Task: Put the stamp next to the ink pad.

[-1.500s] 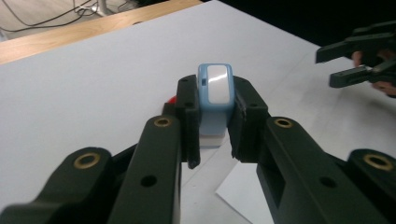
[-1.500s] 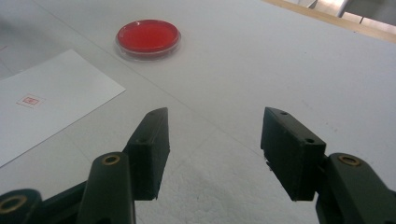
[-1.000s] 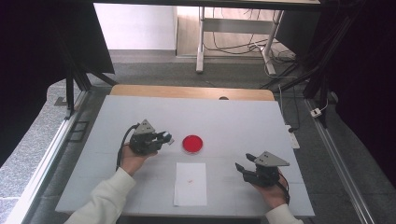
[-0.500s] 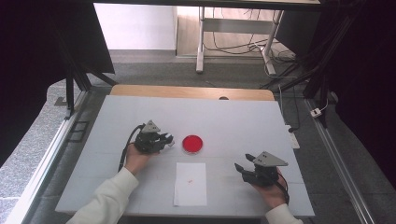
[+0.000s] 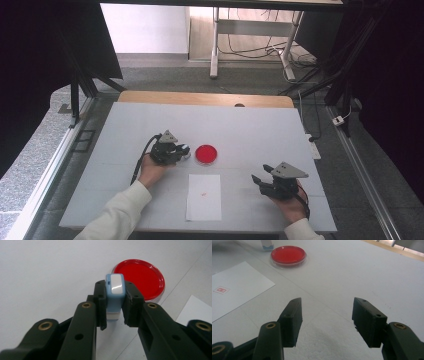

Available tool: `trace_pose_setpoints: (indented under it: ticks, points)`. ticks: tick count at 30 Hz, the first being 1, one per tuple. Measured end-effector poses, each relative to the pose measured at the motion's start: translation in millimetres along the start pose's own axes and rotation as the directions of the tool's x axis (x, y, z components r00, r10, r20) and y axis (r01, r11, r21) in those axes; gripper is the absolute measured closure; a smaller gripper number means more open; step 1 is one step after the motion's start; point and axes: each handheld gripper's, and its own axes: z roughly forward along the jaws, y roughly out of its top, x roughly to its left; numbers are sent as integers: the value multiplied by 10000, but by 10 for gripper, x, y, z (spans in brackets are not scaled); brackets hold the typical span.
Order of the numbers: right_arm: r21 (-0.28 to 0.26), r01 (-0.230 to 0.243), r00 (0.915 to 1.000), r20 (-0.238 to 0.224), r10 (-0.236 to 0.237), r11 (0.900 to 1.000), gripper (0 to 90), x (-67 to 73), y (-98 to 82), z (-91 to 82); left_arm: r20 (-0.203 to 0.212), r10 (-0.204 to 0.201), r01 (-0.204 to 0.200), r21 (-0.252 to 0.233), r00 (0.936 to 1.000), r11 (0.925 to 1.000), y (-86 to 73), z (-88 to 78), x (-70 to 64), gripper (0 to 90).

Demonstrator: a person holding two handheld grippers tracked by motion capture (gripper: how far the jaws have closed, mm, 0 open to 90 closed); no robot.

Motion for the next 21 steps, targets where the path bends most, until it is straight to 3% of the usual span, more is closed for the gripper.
trace_pose_setpoints:
  ticks: [12, 21]
  points:
    - [-49, -56, 10000, 31, 56, 10000, 407, -7, -1, -1, 53, -198, 198, 25, 9998, 9998, -16, 20, 15, 674]
    - [-41, -64, 10000, 17, 65, 10000, 406, -12, -1, -2, 45, -381, 382, -366, 9993, 9986, 4, -11, 3, 404]
